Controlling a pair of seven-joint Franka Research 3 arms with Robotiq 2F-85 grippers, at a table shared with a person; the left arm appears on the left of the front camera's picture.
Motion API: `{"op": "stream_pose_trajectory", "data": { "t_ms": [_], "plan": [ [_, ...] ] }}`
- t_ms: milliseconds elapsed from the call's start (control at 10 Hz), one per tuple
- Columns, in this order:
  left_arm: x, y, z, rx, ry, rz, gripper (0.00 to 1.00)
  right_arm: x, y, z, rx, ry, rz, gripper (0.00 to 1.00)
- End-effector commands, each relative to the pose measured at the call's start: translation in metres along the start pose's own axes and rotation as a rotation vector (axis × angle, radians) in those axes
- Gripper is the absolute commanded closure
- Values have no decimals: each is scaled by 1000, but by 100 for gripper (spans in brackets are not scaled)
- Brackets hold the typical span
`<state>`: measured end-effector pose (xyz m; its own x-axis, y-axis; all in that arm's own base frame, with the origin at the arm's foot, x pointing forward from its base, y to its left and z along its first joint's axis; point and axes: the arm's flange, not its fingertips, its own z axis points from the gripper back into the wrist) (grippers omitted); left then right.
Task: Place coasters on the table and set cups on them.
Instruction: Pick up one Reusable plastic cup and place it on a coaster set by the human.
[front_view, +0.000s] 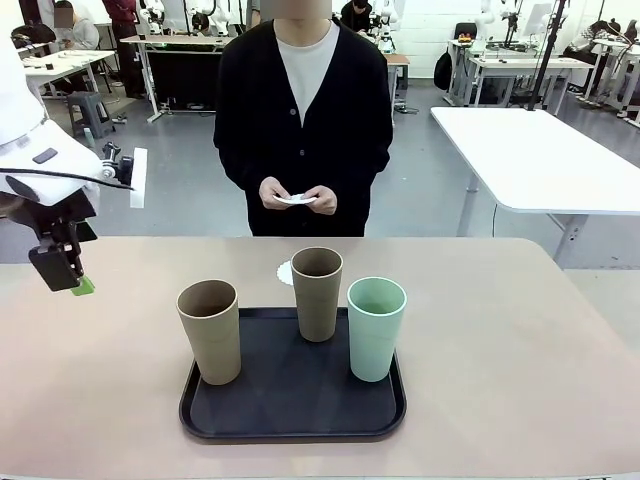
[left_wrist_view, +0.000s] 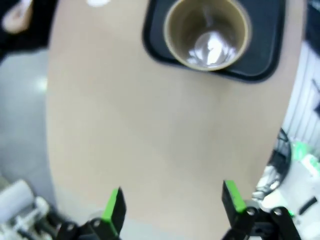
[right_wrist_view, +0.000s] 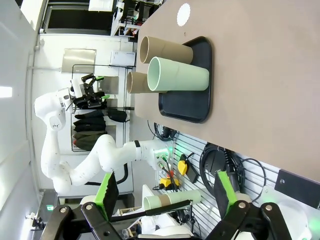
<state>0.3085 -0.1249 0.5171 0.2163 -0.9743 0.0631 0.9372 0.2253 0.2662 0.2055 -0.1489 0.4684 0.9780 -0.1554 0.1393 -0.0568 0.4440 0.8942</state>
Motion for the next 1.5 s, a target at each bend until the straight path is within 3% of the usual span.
{"op": "stream_pose_trajectory", "data": {
  "t_ms": [0, 100, 400, 600, 900, 1200, 1300, 1400],
  "plan": [
    [-36, 50, -14, -115, -243, -334, 0, 0, 0, 0, 16, 2, 11, 0],
    [-55, 63, -21, -176, -353, -394, 0, 0, 0, 0, 16, 2, 11, 0],
    [-66, 97, -46, -318, -702, -568, 0, 0, 0, 0, 16, 2, 11, 0],
    [-67, 102, -78, -381, -865, -485, 0, 0, 0, 0, 16, 2, 11, 0],
    [-76, 90, -114, -396, -934, -359, 0, 0, 0, 0, 16, 2, 11, 0],
    [-77, 84, -139, -405, -956, -343, 0, 0, 0, 0, 16, 2, 11, 0],
    [-74, 84, -140, -358, -873, -260, 0, 0, 0, 0, 16, 2, 11, 0],
    [-68, 79, -128, -272, -720, -224, 0, 0, 0, 0, 16, 2, 11, 0]
  ]
}}
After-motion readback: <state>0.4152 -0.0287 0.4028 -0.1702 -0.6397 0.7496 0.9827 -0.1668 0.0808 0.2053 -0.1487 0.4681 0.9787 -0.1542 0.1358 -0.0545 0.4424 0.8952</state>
